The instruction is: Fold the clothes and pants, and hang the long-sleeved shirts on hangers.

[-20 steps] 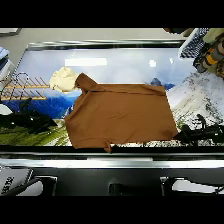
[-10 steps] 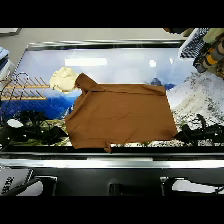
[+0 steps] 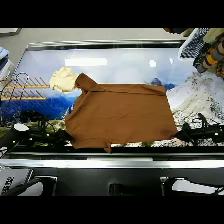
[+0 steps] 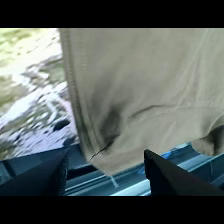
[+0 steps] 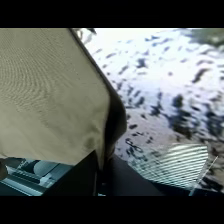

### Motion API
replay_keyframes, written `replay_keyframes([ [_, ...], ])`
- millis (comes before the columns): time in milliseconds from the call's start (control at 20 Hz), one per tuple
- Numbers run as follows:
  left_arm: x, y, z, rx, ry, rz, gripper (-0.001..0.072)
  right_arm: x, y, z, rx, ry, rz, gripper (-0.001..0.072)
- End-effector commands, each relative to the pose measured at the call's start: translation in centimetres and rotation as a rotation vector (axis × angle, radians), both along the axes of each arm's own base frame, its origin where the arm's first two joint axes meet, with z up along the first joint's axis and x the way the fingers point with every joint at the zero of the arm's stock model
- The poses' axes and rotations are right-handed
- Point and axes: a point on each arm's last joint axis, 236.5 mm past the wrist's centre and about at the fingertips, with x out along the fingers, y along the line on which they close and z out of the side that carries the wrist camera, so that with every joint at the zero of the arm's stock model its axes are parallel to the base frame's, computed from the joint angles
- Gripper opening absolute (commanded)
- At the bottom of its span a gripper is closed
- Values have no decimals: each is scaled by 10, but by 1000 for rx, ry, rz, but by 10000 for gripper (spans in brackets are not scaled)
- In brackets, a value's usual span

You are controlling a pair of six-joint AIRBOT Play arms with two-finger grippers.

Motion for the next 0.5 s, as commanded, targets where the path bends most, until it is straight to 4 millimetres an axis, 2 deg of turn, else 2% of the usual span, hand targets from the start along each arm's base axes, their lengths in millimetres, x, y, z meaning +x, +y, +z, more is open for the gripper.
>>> replay_keyframes([
  [0,2,-8,-5,23,-10,-3,533,6,-5,7,-35,-35,-10,30],
  [450,-11,-16,-17,15,51,24,533,10,-9,11,-60,-55,-25,30],
])
